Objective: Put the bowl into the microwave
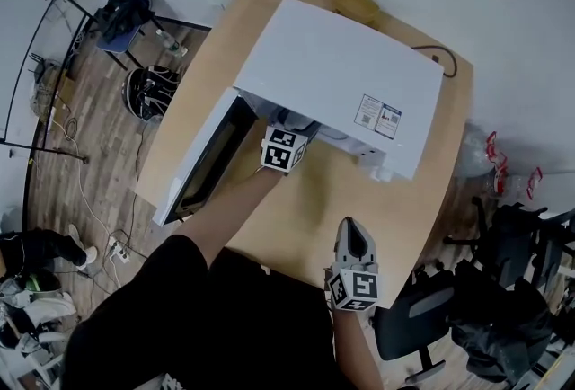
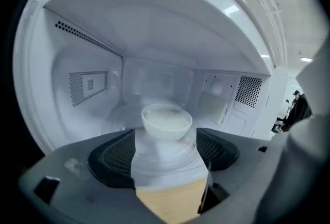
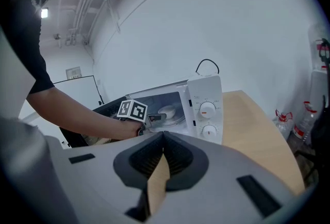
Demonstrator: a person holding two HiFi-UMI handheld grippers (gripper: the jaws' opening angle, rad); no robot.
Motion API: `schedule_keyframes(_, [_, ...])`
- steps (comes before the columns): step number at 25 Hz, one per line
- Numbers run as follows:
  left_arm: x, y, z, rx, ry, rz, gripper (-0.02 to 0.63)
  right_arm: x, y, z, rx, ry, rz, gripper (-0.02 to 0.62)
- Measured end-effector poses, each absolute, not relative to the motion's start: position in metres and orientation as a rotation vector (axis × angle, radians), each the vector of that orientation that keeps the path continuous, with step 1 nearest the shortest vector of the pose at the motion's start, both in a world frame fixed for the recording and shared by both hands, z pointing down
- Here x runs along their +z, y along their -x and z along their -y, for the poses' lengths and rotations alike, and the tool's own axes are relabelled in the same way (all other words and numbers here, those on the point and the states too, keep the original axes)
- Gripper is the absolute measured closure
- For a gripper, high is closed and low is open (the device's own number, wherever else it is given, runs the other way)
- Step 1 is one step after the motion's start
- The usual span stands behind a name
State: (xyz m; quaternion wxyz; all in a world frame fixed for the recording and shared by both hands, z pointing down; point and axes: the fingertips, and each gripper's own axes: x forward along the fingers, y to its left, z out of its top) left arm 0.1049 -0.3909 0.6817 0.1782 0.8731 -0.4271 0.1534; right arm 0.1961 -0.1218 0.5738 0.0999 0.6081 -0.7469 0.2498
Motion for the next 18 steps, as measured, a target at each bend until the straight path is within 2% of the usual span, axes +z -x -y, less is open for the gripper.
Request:
schedule_keyframes(8, [0.644, -0.073, 0.327, 0.341, -2.403, 1.228, 0.259, 0.568, -0.189, 0.118, 0.667, -1.774, 2.253, 0.535])
schedule_keyframes(18, [0.559, -0.025, 0.196, 0.161, -2.437, 1.242, 0.259, 0.51, -0.174, 0.103, 0.447, -1.837, 2.272, 0.535])
